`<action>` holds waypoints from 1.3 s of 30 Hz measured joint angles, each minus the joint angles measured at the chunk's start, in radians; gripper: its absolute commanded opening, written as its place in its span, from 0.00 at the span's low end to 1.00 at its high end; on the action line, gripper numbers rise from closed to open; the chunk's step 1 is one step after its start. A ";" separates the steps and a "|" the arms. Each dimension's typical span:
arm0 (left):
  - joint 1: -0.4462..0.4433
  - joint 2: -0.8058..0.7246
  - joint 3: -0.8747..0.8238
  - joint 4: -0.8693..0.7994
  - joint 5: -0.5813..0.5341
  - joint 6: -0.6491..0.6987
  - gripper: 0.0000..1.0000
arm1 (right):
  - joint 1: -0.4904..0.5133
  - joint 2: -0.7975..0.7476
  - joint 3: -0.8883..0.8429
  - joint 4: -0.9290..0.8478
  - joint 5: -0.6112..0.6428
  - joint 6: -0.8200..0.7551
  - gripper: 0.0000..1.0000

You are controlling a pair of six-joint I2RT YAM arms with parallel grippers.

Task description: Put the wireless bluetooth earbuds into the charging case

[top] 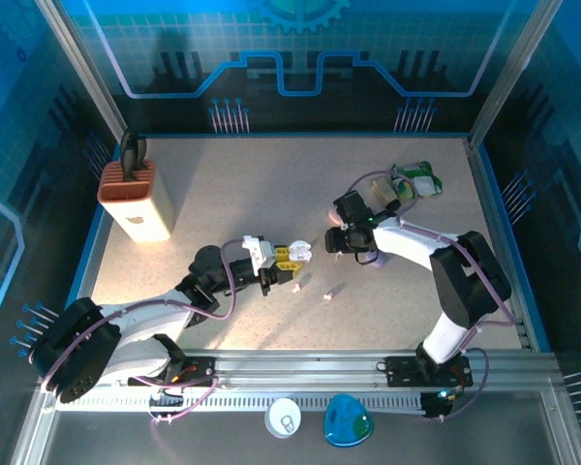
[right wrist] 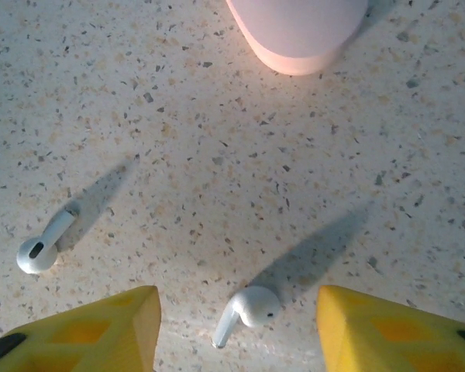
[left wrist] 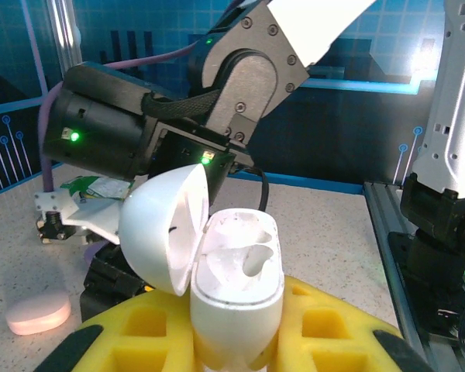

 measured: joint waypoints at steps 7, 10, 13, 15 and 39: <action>0.003 0.000 -0.001 -0.008 -0.003 0.000 0.00 | 0.002 0.081 0.063 -0.056 0.009 -0.023 0.49; 0.003 0.000 -0.001 -0.013 -0.003 0.000 0.00 | 0.003 0.101 0.069 -0.079 0.010 -0.033 0.49; 0.003 0.000 -0.001 -0.015 -0.003 0.000 0.00 | 0.011 0.111 0.071 -0.108 0.012 -0.048 0.50; 0.003 0.000 -0.001 -0.015 -0.003 0.000 0.00 | 0.019 0.114 0.078 -0.122 0.017 -0.061 0.49; 0.003 0.000 -0.001 -0.016 -0.010 0.001 0.00 | 0.043 0.093 0.154 -0.274 0.089 -0.098 0.46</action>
